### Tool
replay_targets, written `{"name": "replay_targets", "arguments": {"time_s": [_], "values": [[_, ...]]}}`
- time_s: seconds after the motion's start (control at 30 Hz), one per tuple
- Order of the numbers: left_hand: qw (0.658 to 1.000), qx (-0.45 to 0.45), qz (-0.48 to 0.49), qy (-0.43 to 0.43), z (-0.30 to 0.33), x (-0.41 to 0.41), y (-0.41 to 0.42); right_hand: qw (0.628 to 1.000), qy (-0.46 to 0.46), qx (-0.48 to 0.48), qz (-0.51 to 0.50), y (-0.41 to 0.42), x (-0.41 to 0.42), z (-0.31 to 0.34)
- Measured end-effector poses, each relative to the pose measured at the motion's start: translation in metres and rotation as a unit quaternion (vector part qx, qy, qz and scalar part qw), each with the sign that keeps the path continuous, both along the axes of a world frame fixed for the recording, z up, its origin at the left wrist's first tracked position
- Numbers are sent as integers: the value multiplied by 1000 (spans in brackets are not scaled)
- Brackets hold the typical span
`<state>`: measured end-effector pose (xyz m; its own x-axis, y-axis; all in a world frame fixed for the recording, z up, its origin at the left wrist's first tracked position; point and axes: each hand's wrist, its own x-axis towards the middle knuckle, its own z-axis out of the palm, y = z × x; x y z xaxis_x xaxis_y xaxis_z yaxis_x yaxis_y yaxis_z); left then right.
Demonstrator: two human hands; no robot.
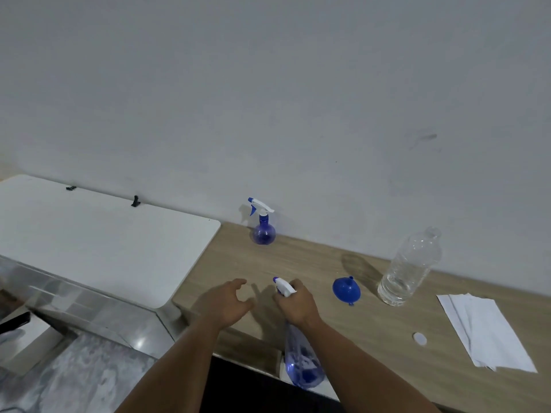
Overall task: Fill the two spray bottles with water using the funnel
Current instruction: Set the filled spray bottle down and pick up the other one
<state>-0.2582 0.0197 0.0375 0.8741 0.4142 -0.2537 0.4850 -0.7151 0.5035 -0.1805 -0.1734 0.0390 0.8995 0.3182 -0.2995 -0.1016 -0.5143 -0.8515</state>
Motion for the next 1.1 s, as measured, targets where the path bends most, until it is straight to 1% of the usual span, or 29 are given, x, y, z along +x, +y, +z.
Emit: {"name": "replay_targets", "arguments": {"time_s": [0.07,0.13,0.2,0.27,0.33,0.43,0.6,0.7,0.77,0.83,0.93,1.1], "values": [[997,-41,-55,17,3,7,-10,997,-21,55,-42,3,6,10],[988,-118,-97,27,9,18,-24,993,-57,90,-58,5,17,22],[974,-193,-116,19,17,28,-36,985,-86,134,-68,7,29,39],[968,-218,-122,-3,27,39,-44,975,-95,183,-80,8,40,57],[967,-217,-132,-25,37,51,-50,967,-106,221,-76,9,49,77],[958,-251,-121,-67,51,70,-54,958,-129,248,-68,8,63,100],[956,-230,-119,-136,69,97,-54,961,-143,222,-84,1,88,122],[963,-179,-132,-154,78,115,-51,964,-172,183,-91,-3,102,119],[961,-181,-138,-155,80,132,-48,963,-190,163,-95,-5,113,114],[966,-167,-113,-164,83,143,-46,964,-193,155,-95,-4,125,111],[968,-159,-70,-182,72,165,-41,967,-189,139,-96,4,149,102],[978,-136,-38,-156,22,216,-30,971,-181,125,-94,26,195,57]]}}
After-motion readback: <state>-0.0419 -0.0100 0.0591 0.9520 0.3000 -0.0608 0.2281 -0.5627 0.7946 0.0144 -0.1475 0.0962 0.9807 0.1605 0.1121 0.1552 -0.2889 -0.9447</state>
